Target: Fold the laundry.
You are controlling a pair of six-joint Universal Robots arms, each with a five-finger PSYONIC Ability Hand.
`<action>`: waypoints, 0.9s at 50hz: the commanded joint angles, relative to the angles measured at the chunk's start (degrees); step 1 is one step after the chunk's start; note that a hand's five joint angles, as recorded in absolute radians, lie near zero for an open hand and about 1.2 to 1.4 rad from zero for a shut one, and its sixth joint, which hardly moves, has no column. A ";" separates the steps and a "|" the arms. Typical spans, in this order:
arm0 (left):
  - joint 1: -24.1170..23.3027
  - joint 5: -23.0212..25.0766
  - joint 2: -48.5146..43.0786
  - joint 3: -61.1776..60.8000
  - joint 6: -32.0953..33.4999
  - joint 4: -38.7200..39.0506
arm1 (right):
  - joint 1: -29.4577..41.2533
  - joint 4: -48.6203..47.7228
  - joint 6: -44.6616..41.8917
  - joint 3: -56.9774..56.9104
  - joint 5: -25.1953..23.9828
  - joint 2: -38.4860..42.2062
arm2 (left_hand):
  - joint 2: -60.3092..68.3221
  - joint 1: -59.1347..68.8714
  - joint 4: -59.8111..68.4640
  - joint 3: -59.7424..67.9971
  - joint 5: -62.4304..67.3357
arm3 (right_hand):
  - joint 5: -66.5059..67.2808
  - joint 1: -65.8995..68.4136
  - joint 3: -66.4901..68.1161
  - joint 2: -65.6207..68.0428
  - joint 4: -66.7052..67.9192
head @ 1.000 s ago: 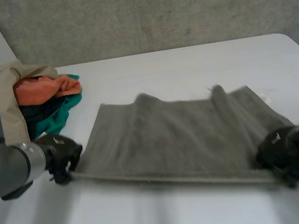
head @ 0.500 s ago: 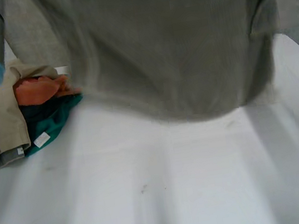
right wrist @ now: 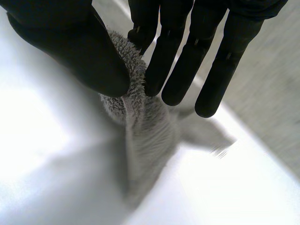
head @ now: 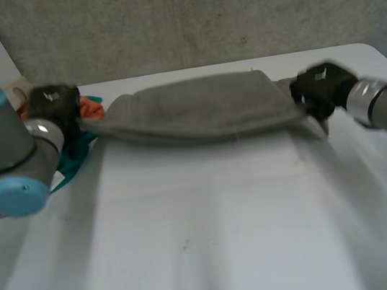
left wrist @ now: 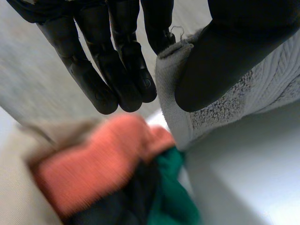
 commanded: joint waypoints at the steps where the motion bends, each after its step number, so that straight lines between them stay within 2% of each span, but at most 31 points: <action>1: 0.00 -0.79 -2.08 -2.90 2.34 -0.11 | -0.35 -0.54 1.75 2.22 2.95 5.71 | 11.30 13.33 11.36 11.75 13.34 | 7.88 13.41 9.37 9.98 8.80; 2: 0.09 -0.96 -1.82 -2.99 2.34 -0.11 | -0.44 -0.71 3.06 2.49 3.39 5.71 | 11.30 13.33 11.36 11.75 13.34 | 1.86 7.39 3.34 3.96 2.78; 3: 0.35 -1.23 -1.12 -3.16 2.34 -0.19 | -0.61 -1.24 6.12 2.92 4.35 5.54 | 11.30 13.33 11.36 11.75 13.34 | -13.68 -8.16 -12.20 -11.59 -12.77; 5: 0.53 -1.32 -0.33 -3.34 2.25 -0.11 | -0.88 -2.03 9.21 3.37 5.50 5.10 | 11.30 13.33 11.36 11.75 13.34 | -24.22 -18.70 -22.74 -22.13 -23.31; 7: 0.96 -1.32 0.98 -3.78 2.25 -0.19 | -1.23 -3.26 13.42 4.33 7.69 4.40 | 11.30 13.33 11.36 11.75 13.34 | -28.62 -23.09 -27.14 -26.52 -27.71; 11: 1.49 -1.14 3.01 -4.83 2.25 -0.11 | -2.19 -5.19 18.70 5.39 12.43 3.52 | 11.30 13.33 11.36 11.75 13.34 | -34.01 -28.48 -32.53 -31.91 -33.10; 15: 1.67 -0.88 4.68 -5.97 1.99 -0.11 | -2.55 -7.21 21.09 5.13 14.56 4.12 | 11.30 13.33 11.36 11.75 13.34 | -34.36 -28.83 -32.88 -32.26 -33.45; 22: 1.67 -0.35 5.65 -6.59 1.55 -0.11 | -2.55 -8.89 22.50 2.14 13.15 7.20 | 11.30 13.33 11.36 11.75 13.34 | -34.70 -29.17 -33.22 -32.60 -33.79; 29: 1.67 -0.44 5.83 -6.68 0.67 -0.19 | -2.28 -5.82 28.73 -2.34 10.34 10.71 | 11.30 13.33 11.36 11.75 13.34 | -39.07 -33.55 -37.59 -36.97 -38.16; 33: 1.50 -0.44 5.83 -6.59 0.32 -0.72 | -2.20 -3.45 29.18 -4.45 9.99 12.38 | 11.30 13.33 11.36 11.75 13.34 | -39.74 -34.22 -38.26 -37.65 -38.83; 37: 1.23 -0.70 5.83 -6.68 0.32 -1.16 | -2.11 -2.91 27.86 -5.68 9.81 13.53 | 11.30 13.33 11.36 11.75 13.34 | -36.90 -31.37 -35.42 -34.80 -35.99; 39: 1.14 -0.70 5.91 -6.68 0.32 -1.34 | -2.20 -3.18 27.16 -6.30 9.64 14.06 | 11.30 13.33 11.36 11.75 13.34 | -30.37 -24.84 -28.89 -28.27 -29.46; 42: 1.06 -0.79 6.26 -6.94 0.58 -2.39 | -2.28 -3.09 25.67 -7.79 10.16 14.94 | 11.30 13.33 11.36 11.75 13.34 | 10.43 15.96 11.91 12.53 11.34; 45: 0.88 -0.88 6.88 -7.56 0.76 -3.62 | -2.46 -1.95 24.18 -7.71 10.60 13.98 | 11.30 13.33 11.36 11.75 13.34 | 10.57 16.10 12.05 12.67 11.48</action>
